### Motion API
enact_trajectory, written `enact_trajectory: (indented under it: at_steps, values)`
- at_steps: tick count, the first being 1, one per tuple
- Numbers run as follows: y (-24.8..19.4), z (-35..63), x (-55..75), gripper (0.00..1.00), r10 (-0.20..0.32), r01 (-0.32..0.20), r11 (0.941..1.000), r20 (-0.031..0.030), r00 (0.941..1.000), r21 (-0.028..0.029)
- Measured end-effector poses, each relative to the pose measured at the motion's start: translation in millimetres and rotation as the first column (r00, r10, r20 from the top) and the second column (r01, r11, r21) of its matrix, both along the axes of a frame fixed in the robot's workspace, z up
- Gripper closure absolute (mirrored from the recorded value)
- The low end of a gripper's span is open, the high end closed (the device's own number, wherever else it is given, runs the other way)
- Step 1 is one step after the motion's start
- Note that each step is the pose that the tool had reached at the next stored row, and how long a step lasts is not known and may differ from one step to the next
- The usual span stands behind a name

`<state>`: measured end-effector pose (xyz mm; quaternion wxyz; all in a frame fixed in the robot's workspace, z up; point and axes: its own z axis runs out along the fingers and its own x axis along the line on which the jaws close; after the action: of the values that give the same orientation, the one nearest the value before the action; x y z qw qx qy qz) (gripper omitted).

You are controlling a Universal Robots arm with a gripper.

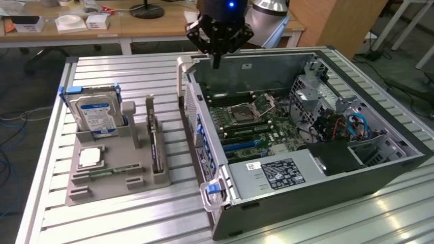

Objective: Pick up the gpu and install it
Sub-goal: 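Reach for the gpu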

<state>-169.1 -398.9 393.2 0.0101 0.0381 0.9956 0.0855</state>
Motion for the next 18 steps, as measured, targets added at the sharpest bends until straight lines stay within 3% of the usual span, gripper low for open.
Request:
enact_trajectory:
  at_steps: [18]
  values:
    - [0.0, -0.5, -81.8, 0.90, 0.000, 0.000, 1.0000, 0.0000, 1.0000, -0.0005]
